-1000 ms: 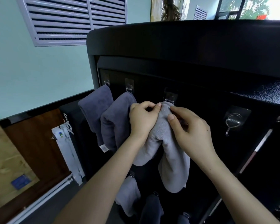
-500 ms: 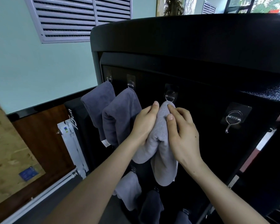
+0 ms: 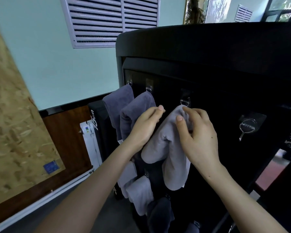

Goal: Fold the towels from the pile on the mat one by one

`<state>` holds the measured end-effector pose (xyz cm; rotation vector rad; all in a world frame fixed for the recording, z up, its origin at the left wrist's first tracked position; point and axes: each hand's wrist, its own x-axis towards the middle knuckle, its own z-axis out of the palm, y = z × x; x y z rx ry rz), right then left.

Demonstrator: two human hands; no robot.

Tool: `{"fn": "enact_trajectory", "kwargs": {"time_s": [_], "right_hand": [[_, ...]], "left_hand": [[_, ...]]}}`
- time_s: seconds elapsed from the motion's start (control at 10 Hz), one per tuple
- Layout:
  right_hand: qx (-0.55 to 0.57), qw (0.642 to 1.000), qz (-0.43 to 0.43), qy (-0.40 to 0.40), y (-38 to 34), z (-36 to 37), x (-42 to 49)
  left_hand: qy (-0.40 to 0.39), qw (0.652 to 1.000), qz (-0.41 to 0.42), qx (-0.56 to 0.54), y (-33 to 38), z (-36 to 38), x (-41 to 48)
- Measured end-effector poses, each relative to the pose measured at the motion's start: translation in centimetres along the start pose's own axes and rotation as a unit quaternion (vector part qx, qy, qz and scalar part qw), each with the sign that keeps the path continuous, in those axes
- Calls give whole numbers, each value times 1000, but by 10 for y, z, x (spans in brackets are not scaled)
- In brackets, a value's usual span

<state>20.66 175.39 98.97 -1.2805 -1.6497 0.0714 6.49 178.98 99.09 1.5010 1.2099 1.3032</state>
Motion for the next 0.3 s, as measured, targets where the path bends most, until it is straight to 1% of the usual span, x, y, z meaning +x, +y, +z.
{"fn": "enact_trajectory", "kwargs": {"time_s": [0.1,0.2,0.3], "right_hand": [[-25,998,-46,24,-9,2,0],[-80,989,-105,64,-29,11,-1],[-96,972,-175,121,-53,22,-7]], "left_hand": [[28,1000,13,3,7,-13,-16],[73,997,14,12,12,-35,-37],[107,994,31,14,15,-64,-59]]}}
